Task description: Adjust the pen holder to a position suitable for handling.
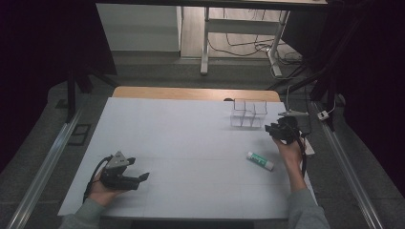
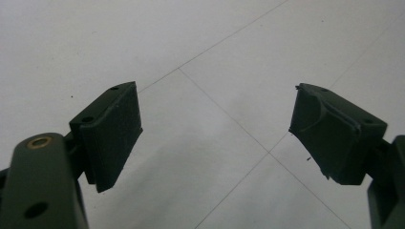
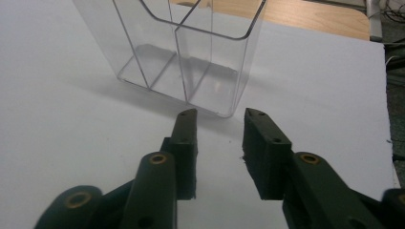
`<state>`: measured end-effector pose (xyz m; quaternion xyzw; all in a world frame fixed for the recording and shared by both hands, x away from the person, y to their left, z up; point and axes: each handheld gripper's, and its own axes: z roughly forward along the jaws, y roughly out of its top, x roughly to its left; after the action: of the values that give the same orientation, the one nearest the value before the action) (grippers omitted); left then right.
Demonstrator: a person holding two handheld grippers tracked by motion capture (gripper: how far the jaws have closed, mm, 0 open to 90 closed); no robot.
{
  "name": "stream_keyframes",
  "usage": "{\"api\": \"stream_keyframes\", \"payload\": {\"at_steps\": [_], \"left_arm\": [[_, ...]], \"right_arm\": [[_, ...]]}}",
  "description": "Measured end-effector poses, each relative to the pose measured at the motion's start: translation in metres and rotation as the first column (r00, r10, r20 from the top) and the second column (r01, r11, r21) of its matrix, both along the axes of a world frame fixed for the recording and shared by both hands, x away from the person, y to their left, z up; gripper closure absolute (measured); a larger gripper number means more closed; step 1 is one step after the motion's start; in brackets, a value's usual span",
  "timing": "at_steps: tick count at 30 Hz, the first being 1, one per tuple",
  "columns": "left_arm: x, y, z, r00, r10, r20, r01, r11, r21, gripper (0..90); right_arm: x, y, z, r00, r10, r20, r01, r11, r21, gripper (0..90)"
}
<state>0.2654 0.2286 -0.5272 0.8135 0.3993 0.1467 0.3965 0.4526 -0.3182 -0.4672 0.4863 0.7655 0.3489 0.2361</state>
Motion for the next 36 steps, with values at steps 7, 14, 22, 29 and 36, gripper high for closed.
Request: {"api": "stream_keyframes", "payload": {"at_steps": [7, 14, 22, 29, 36], "left_arm": [[0.0, 0.0, 0.0, 1.0, 0.001, 0.0, -0.001, 1.0, 0.006, 17.1], [0.0, 0.0, 0.0, 1.0, 0.002, 0.001, -0.002, 1.0, 0.007, 17.2], [-0.001, 0.001, 0.001, 1.0, 0.004, 0.005, -0.004, 1.0, 0.002, 17.1], [-0.001, 0.004, 0.001, 1.0, 0.003, 0.006, -0.003, 1.0, -0.005, 17.2], [0.0, 0.004, 0.0, 1.0, 0.007, 0.003, -0.007, 1.0, -0.003, 17.3]], "right_arm": [[0.012, -0.001, 0.001, 0.9999, -0.011, 0.0, 0.011, 0.9999, -0.011, 79.8], [0.018, -0.003, 0.0, 0.9999, -0.009, -0.009, 0.009, 1.0, -0.003, 89.6], [0.036, -0.005, 0.003, 0.9995, -0.031, -0.009, 0.031, 0.9988, 0.038, 89.7], [0.051, -0.003, 0.008, 0.998, -0.061, -0.013, 0.062, 0.9975, 0.034, 89.7], [0.067, -0.006, 0.004, 0.9975, -0.066, -0.025, 0.067, 0.9964, 0.052, 89.6]]}}
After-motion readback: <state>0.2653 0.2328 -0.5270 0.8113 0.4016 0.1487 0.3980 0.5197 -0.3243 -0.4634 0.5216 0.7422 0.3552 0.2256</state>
